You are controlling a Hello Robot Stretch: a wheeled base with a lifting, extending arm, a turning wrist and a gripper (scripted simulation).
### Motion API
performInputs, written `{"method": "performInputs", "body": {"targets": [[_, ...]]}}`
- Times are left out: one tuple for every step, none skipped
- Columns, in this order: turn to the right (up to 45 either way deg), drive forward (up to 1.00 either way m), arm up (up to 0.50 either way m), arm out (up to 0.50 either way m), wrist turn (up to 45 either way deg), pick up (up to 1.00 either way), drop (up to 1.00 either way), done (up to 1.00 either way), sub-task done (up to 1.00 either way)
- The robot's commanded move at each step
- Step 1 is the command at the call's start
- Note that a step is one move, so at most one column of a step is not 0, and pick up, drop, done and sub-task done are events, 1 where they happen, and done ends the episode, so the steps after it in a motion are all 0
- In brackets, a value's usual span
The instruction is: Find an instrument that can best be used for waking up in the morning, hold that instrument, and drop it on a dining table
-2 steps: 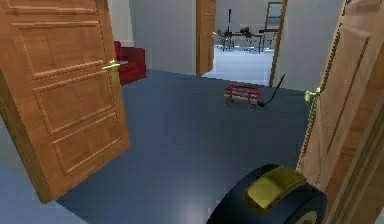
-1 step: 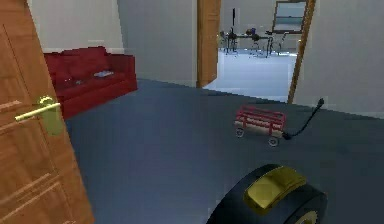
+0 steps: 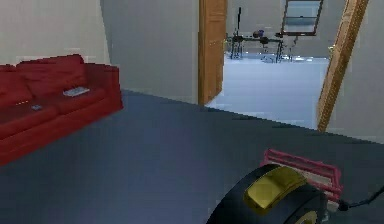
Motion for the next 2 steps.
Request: {"method": "performInputs", "body": {"targets": [[3.0, 0.0, 0.0, 0.0, 0.0, 0.0, 0.0, 0.0, 0.0], [0.0, 1.0, 0.0, 0.0, 0.0, 0.0, 0.0, 0.0, 0.0]]}}
